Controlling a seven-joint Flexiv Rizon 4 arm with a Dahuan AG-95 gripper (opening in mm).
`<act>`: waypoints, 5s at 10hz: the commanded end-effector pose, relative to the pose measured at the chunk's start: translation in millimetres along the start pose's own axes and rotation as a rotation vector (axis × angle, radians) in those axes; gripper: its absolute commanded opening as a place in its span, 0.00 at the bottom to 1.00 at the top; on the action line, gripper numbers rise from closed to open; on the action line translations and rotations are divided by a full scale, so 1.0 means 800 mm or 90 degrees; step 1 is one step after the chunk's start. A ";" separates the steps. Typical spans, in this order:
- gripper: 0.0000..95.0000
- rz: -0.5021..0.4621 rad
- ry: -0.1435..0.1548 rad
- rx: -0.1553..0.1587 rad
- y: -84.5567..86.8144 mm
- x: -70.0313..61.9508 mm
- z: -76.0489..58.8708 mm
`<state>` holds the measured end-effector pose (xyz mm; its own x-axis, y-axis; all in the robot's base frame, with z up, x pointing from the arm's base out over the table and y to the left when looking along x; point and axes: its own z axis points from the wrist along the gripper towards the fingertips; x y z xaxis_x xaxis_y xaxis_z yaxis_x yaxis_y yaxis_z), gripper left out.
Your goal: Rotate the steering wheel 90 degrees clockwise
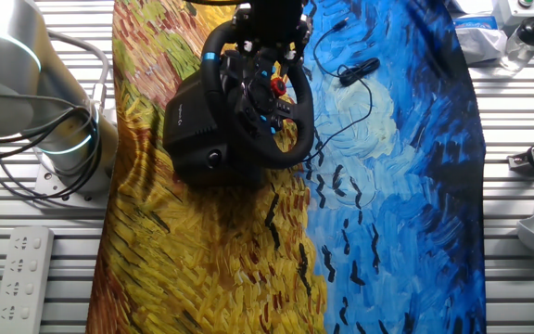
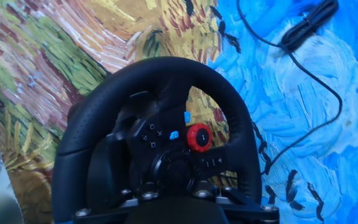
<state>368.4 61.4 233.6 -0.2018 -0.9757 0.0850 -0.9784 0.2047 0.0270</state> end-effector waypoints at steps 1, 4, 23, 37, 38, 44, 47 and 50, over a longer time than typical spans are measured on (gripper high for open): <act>0.40 -0.018 0.006 -0.005 -0.028 -0.005 0.001; 0.40 -0.026 0.003 -0.007 -0.075 -0.009 0.014; 0.40 -0.070 -0.024 0.012 -0.119 0.030 0.129; 0.60 -0.124 -0.056 0.000 -0.101 0.038 0.157; 0.60 -0.122 -0.058 -0.001 -0.101 0.038 0.157; 0.60 -0.039 -0.052 -0.018 -0.101 0.042 0.161; 0.40 -0.023 -0.053 -0.027 -0.106 0.052 0.169; 0.40 0.004 -0.056 -0.039 -0.106 0.055 0.173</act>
<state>436.6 -9.2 96.7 -0.2149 -0.9766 -0.0028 -0.9728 0.2138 0.0892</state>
